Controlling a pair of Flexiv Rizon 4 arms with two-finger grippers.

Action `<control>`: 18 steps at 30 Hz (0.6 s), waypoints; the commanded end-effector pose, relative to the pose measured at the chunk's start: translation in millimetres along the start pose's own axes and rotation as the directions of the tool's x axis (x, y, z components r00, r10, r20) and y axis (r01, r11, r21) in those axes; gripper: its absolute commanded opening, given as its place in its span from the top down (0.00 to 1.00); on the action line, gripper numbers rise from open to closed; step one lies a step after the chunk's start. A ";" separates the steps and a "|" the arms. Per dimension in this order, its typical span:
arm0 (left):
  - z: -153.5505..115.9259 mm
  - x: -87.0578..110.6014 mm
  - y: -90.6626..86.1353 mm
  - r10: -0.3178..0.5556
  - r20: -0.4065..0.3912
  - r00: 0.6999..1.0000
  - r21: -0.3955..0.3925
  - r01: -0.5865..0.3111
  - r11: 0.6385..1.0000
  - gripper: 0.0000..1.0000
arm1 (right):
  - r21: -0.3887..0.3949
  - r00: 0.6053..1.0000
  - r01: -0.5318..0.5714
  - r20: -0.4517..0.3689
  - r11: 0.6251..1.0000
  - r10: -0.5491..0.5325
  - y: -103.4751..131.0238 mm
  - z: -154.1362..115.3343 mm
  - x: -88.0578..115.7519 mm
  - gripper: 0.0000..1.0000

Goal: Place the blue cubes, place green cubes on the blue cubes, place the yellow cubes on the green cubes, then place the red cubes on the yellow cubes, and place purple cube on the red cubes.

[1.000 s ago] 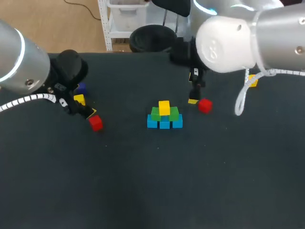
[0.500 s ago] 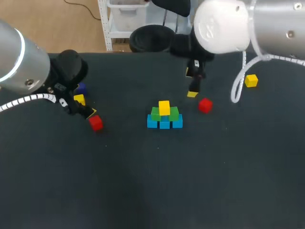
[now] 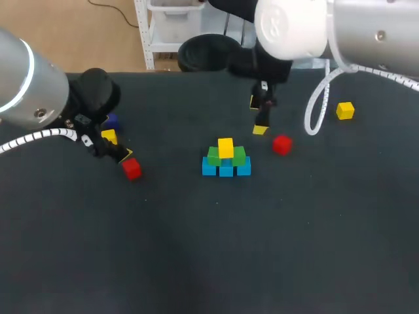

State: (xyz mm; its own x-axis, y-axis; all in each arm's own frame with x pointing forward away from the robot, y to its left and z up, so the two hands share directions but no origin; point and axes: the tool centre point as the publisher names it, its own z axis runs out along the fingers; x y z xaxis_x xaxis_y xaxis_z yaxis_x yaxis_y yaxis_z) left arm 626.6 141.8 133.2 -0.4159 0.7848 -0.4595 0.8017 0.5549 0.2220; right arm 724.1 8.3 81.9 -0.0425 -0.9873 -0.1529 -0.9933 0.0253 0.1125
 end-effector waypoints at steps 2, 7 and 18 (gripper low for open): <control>0.1 0.8 1.1 0.002 0.003 1.000 0.003 -0.002 1.000 0.00 | 0.058 1.000 -0.018 -0.013 0.998 0.019 13.2 -1.2 7.3 0.00; 0.1 0.8 1.1 0.002 0.003 1.000 0.003 -0.002 1.000 0.00 | 0.075 0.994 -0.105 -0.016 0.992 0.106 9.7 -4.4 28.1 0.00; 0.1 0.8 1.1 0.002 0.003 1.000 0.003 -0.002 1.000 0.00 | 0.083 0.968 -0.245 -0.027 0.966 0.248 -6.4 0.8 62.7 0.00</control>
State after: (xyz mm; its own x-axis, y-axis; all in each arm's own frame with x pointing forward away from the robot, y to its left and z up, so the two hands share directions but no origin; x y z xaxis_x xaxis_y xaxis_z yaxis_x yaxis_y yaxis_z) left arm 626.6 141.8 133.1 -0.4159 0.7848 -0.4595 0.8018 0.5549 0.2220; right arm 728.8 -48.6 73.1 -0.2774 -0.9569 -0.0863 -0.9594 0.2712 0.0769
